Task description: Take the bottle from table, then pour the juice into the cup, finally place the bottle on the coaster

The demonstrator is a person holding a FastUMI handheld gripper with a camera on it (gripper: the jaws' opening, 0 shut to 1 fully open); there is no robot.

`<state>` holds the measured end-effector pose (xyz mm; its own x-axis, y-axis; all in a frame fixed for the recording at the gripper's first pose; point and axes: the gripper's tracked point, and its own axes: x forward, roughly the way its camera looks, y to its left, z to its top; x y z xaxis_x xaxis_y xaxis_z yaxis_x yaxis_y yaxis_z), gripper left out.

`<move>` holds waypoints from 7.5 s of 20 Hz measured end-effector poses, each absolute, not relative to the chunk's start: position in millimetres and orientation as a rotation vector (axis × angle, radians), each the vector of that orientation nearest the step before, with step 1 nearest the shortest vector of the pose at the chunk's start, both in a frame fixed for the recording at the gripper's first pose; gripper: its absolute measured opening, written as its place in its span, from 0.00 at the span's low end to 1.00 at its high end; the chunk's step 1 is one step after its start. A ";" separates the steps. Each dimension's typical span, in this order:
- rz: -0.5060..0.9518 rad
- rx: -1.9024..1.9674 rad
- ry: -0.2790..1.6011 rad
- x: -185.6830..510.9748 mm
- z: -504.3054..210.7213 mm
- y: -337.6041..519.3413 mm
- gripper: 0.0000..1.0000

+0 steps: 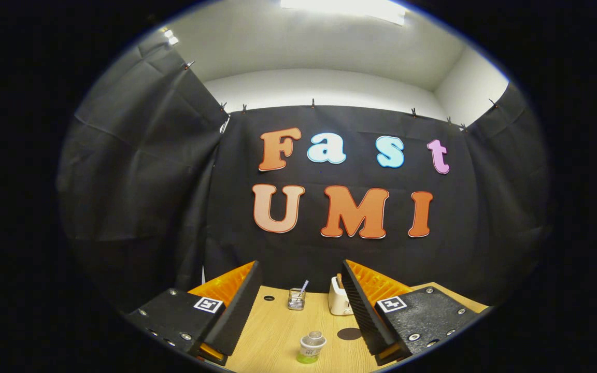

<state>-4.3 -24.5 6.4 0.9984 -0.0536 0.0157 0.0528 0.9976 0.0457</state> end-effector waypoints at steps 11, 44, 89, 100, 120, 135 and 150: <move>-0.105 0.021 0.072 5.2 -19.6 -39.8 0.92; -0.177 0.078 0.307 29.8 -297.9 -32.8 0.93; -0.138 1.363 0.225 70.4 -358.7 -135.1 0.58; -0.188 1.628 0.121 96.0 -341.6 -152.2 0.58; -0.187 1.854 0.011 98.5 -326.2 -176.4 0.57; -0.162 1.940 -0.075 98.9 -296.7 -196.2 0.58; -0.143 2.065 -0.118 99.9 -282.7 -200.3 0.58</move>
<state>99.9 -200.3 -282.7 0.9882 -0.1444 -0.0514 -0.0239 -0.4764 0.8789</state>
